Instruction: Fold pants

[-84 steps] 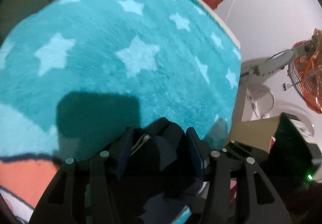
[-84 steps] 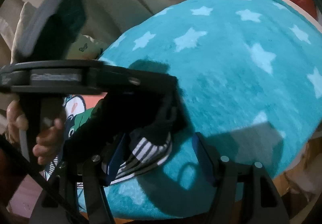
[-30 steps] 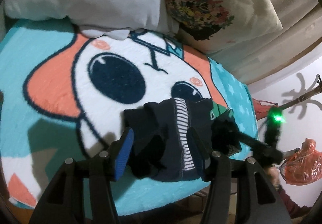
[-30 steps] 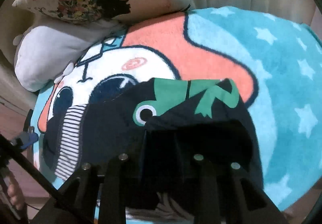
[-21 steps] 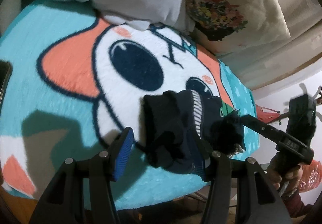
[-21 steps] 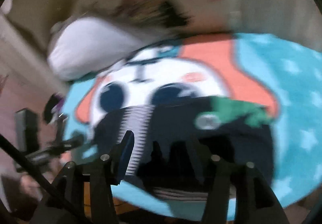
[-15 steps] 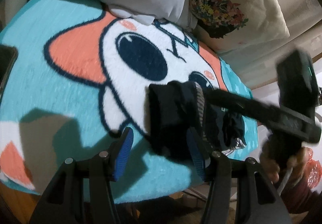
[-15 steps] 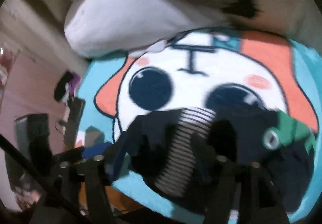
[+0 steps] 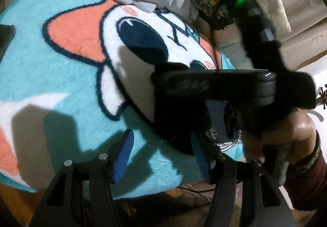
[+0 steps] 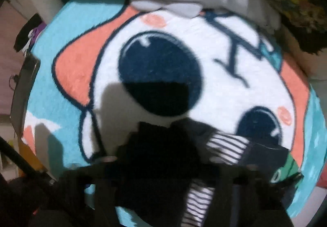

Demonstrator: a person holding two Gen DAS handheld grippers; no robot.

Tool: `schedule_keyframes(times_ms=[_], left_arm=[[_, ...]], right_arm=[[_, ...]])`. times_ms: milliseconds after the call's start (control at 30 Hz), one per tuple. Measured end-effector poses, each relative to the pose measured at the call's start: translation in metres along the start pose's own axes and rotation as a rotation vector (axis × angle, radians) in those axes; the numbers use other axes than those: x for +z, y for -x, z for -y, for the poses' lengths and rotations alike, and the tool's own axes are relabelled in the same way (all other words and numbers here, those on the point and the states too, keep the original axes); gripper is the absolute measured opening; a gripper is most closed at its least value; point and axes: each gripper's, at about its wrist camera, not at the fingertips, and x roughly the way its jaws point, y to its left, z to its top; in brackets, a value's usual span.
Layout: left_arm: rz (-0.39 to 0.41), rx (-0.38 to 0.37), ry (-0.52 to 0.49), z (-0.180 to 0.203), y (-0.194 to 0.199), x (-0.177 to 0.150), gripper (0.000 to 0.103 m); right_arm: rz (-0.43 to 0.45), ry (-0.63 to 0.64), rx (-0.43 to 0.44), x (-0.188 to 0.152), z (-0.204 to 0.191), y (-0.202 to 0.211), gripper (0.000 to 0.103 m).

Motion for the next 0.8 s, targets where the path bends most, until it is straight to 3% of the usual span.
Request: schedule_keyframes(times_ms=[67,300,400,600,800], left_arm=[[-0.007,-0.012,-0.015,0.004,-0.005,0.002,0.057],[-0.037,-0.027,-0.107,0.035,-0.038,0.010,0.060],[-0.044,-0.001,-0.138,0.050,-0.043,0.012,0.016],[-0.013,0.039,-0.201,0.090,-0.029,0.009,0.016],[-0.032,0.010,-0.300,0.151,-0.037,0.009,0.016]], right_arm=[[0.021,-0.047,0.043,-0.003,0.012,0.007,0.033],[0.075,-0.113,0.145,-0.015,0.029,0.028,0.032],[0.091,-0.136,0.197,-0.024,0.042,0.038,0.032],[0.171,-0.211,0.343,-0.041,0.078,0.071,0.032],[0.256,-0.312,0.464,-0.069,0.126,0.090,0.032]])
